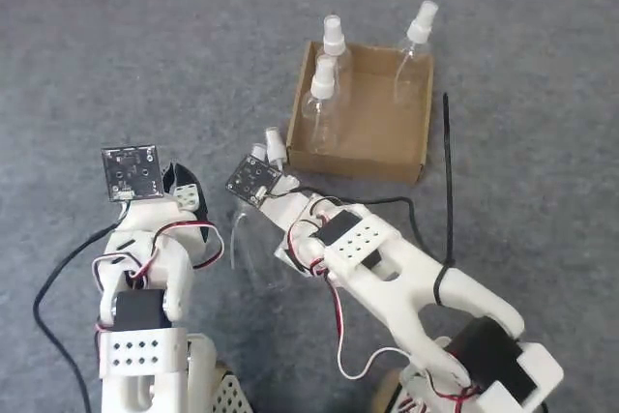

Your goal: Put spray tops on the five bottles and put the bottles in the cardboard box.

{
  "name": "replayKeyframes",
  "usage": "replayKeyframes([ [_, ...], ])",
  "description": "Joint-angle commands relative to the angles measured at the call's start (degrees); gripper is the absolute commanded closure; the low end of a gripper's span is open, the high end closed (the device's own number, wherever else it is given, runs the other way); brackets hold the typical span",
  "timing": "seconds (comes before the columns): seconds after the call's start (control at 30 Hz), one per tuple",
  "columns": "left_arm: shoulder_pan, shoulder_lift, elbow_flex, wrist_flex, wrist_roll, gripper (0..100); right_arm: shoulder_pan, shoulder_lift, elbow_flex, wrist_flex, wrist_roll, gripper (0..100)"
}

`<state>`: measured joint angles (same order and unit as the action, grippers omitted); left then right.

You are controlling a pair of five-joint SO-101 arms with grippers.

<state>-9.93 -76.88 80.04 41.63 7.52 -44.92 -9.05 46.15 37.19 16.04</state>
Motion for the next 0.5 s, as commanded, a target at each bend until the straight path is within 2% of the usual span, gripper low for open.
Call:
replayKeyframes([
  [0.0,-0.44,-0.88,-0.57,-1.49,0.00,99,-0.57,-1.80,-1.05,1.36,0.26,81.1],
  [0.17,-0.44,-0.88,-0.57,-1.58,0.00,99,-1.36,-6.64,-0.70,5.49,0.26,91.9],
  [0.47,-0.44,-0.88,-0.57,-1.67,0.00,99,-1.10,-20.09,-4.31,22.99,0.62,92.9],
])
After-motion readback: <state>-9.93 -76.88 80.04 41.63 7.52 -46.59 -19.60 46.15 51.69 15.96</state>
